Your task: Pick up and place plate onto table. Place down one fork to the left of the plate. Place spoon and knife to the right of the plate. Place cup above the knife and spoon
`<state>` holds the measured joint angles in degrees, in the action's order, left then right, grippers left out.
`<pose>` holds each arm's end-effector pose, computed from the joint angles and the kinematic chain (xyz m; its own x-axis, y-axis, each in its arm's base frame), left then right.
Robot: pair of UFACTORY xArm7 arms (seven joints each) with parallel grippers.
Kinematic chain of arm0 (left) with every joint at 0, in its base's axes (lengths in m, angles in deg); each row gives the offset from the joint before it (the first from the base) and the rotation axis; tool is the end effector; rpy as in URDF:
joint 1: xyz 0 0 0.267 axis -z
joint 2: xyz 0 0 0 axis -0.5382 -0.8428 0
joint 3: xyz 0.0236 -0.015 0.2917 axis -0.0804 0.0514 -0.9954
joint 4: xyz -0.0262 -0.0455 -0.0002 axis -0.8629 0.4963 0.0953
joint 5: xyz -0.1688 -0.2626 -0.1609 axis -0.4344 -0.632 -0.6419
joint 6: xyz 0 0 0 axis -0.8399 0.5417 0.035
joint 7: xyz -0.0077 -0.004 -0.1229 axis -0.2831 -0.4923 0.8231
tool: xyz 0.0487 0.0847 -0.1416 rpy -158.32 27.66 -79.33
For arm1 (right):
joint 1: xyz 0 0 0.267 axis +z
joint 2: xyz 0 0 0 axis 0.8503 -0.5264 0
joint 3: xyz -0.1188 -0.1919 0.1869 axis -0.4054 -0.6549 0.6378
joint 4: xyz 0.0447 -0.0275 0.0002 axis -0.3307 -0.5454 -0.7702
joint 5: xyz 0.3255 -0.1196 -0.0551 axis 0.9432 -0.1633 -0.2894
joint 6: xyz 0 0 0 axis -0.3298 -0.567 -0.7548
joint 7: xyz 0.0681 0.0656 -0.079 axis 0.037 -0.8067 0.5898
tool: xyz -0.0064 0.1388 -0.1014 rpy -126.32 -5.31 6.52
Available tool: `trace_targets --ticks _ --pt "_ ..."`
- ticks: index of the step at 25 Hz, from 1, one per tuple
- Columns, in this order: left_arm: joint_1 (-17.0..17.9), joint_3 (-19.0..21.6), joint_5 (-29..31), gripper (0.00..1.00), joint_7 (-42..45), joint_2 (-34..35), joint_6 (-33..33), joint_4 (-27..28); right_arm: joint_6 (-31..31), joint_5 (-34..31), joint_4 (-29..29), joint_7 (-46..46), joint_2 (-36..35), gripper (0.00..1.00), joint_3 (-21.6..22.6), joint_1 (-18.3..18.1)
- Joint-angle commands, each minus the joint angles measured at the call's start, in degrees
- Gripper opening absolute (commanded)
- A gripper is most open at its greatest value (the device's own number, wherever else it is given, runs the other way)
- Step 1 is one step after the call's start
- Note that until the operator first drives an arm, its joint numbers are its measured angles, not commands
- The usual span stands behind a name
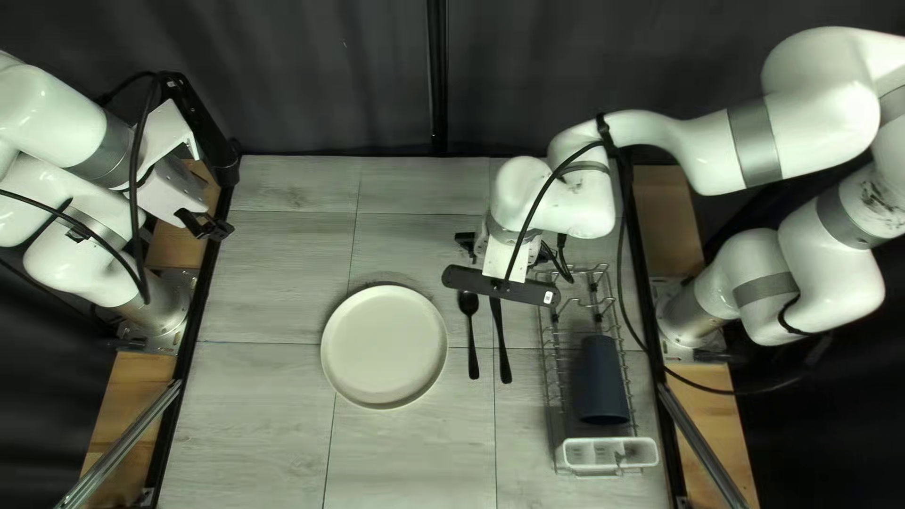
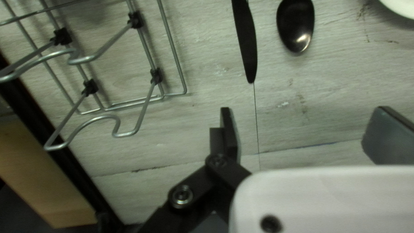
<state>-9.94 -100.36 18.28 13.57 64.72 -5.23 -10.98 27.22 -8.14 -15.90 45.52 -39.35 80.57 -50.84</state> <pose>0.2399 0.0552 0.3303 0.7594 0.6050 0.2394 0.6259 -0.7797 -0.0149 0.3799 -0.0416 0.1735 0.2314 0.9637 -0.1332 0.9693 -0.2401 -0.0526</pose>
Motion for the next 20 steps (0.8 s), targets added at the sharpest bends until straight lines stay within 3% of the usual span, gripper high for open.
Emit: trace_targets --ticks 1,6,16,20 --pt "0.0 0.0 0.0 1.00 0.0 0.0 0.0 0.0 -15.7 2.7 3.7 -12.5 3.2 1.00 5.7 2.3" --pt "0.0 0.0 0.0 1.00 0.0 0.0 0.0 0.0 -23.1 7.1 3.1 -25.2 9.0 1.00 11.5 5.1" --pt "0.0 0.0 0.0 1.00 0.0 0.0 0.0 0.0 -25.7 12.9 -0.7 -48.5 18.5 1.00 21.9 8.2" --pt "0.0 0.0 0.0 1.00 0.0 0.0 0.0 0.0 -26.0 13.1 -0.1 -49.6 18.4 1.00 22.5 8.4"
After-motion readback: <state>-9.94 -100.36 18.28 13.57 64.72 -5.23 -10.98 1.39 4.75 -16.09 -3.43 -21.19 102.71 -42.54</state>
